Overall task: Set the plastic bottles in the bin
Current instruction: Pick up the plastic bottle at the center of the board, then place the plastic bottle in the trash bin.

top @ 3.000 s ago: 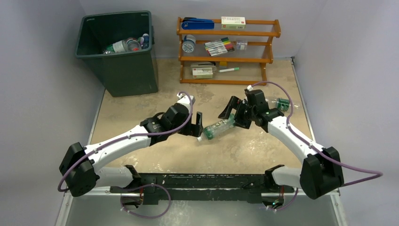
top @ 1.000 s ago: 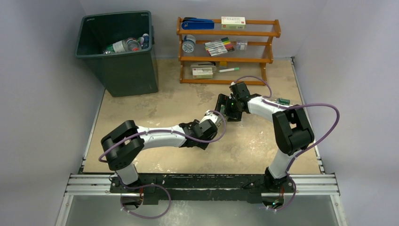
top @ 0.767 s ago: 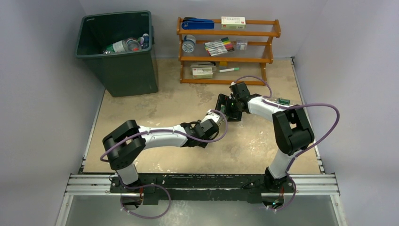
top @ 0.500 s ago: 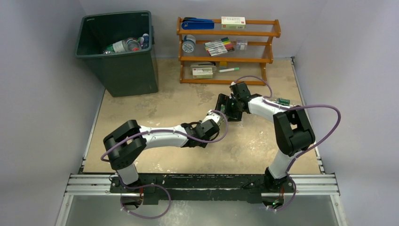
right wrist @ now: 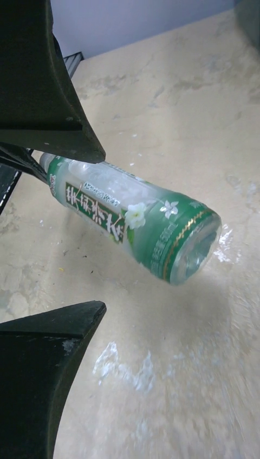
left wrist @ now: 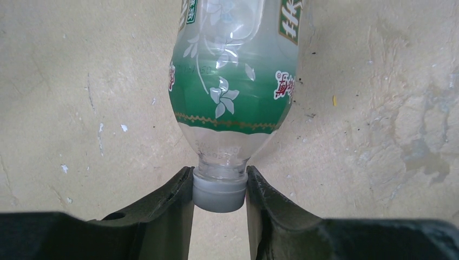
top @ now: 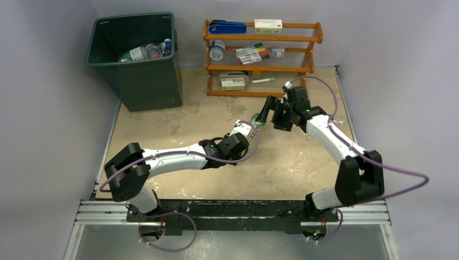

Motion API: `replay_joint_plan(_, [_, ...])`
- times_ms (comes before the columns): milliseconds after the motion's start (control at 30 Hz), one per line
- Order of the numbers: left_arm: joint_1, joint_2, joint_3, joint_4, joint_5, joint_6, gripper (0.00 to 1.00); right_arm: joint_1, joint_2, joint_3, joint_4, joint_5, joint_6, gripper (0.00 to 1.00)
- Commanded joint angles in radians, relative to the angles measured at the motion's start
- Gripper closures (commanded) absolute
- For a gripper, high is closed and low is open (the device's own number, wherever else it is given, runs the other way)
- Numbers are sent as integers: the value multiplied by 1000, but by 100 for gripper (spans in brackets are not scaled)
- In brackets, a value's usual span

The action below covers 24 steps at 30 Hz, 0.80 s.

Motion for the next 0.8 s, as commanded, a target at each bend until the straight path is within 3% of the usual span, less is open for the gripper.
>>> replay_joint_plan(0, [0,-69,16,-6,-38,-19,68,-31,-119,13,-85,16,-17,0])
replay_joint_plan(267, [20,-133,82,-76,-71,-15,68,-51,-291,22,-165,21,-4,0])
replay_joint_plan(567, [179,-240,185,-146,21,27,67,-52,-400,-18,-214,31,9,0])
replay_joint_plan(767, [242,-255,350,-241,30,78,66,-52,-422,-62,-209,21,14,0])
